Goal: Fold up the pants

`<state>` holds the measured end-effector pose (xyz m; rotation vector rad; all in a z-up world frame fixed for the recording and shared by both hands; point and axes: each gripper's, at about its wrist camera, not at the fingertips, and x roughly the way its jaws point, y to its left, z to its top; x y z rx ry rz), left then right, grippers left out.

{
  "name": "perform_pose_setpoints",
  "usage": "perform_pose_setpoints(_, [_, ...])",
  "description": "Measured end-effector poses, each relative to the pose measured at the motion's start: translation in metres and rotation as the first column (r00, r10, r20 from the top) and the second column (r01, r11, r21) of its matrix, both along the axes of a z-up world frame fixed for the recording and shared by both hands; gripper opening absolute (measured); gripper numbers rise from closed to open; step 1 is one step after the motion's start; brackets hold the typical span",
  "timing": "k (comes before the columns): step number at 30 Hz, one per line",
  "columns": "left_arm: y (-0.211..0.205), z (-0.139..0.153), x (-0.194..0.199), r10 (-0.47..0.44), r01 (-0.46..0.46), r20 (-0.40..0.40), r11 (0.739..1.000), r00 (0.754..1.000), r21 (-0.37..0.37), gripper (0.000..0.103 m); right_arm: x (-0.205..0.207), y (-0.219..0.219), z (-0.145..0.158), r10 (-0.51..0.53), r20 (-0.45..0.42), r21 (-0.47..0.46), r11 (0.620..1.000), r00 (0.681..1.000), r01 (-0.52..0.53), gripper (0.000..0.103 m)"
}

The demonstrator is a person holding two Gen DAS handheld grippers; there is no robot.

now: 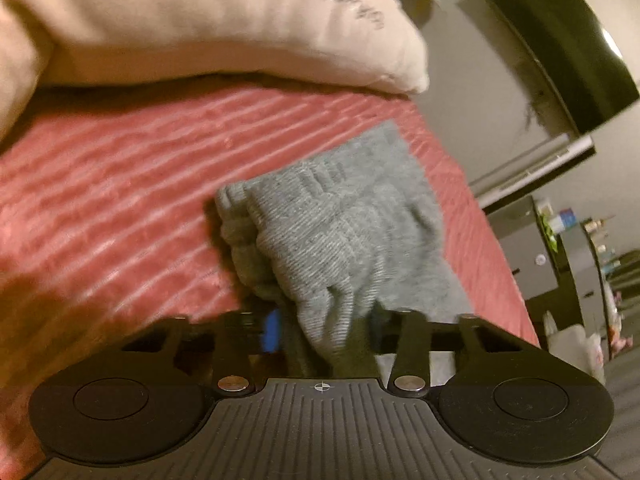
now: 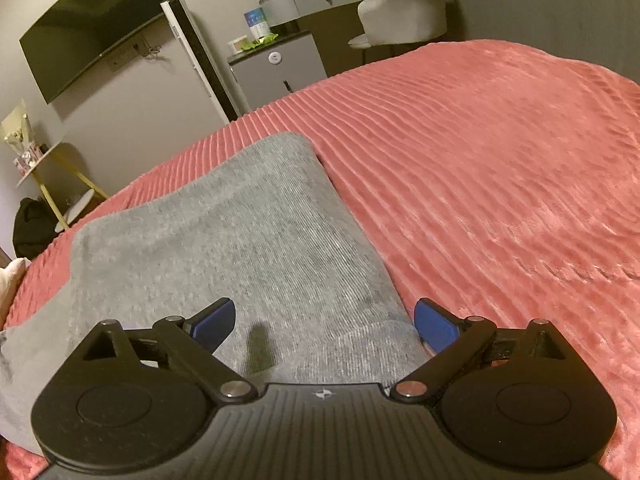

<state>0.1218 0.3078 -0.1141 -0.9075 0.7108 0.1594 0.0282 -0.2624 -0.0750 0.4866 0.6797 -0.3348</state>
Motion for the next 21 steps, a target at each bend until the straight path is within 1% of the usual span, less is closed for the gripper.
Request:
perform_pose_setpoints(1, [-0.003,0.004,-0.002,-0.013,0.013,0.015,1.0,1.0,0.027,0.027,-0.001,-0.001,0.0,-0.002,0.0,0.002,1.0,1.0,0.002,0.096])
perform_pose_setpoints(3, [-0.01,0.012,-0.008,-0.02,0.017,0.037,0.998,0.999,0.066,0.023,-0.003,-0.001,0.0,-0.008,0.005,0.005,1.0,1.0,0.007,0.096])
perform_pose_setpoints(5, [-0.019,0.029,-0.012,-0.032,0.024,0.066,0.992,0.997,0.127,0.022,-0.003,-0.001,0.0,-0.01,0.007,0.007,1.0,1.0,0.01,0.096])
perform_pose_setpoints(7, [-0.034,0.052,-0.018,-0.075,0.05,0.108,0.975,0.991,0.218,0.02,-0.005,-0.001,0.001,-0.01,0.011,0.009,1.0,1.0,0.01,0.096])
perform_pose_setpoints(9, [-0.054,0.078,-0.021,-0.133,0.082,0.14,0.944,0.981,0.32,0.02,-0.006,-0.001,0.002,-0.012,0.019,0.012,1.0,1.0,0.012,0.096])
perform_pose_setpoints(11, [-0.081,0.105,-0.027,-0.22,0.124,0.177,0.892,0.959,0.435,0.019,-0.007,-0.002,0.003,-0.012,0.027,0.016,1.0,1.0,0.012,0.096])
perform_pose_setpoints(12, [-0.096,0.116,-0.03,-0.271,0.148,0.191,0.861,0.943,0.487,0.019,-0.008,-0.001,0.003,-0.013,0.03,0.018,1.0,0.999,0.013,0.096])
perform_pose_setpoints(14, [-0.131,0.138,-0.037,-0.383,0.202,0.211,0.791,0.899,0.578,0.019,-0.009,-0.001,0.003,-0.011,0.037,0.02,1.0,0.999,0.01,0.096])
perform_pose_setpoints(16, [-0.169,0.155,-0.045,-0.492,0.25,0.209,0.71,0.845,0.659,0.019,-0.01,-0.001,0.004,-0.009,0.046,0.02,1.0,0.999,0.008,0.096])
perform_pose_setpoints(18, [-0.209,0.164,-0.053,-0.594,0.301,0.203,0.637,0.778,0.71,0.019,-0.011,-0.001,0.005,-0.009,0.055,0.023,1.0,0.998,0.007,0.096])
perform_pose_setpoints(20, [-0.252,0.165,-0.061,-0.682,0.356,0.176,0.563,0.71,0.746,0.019,-0.013,-0.001,0.006,-0.009,0.065,0.028,1.0,0.998,0.007,0.096])
perform_pose_setpoints(21, [-0.274,0.161,-0.067,-0.722,0.376,0.149,0.512,0.676,0.772,0.02,-0.014,-0.001,0.007,-0.009,0.071,0.032,0.999,0.997,0.006,0.096])
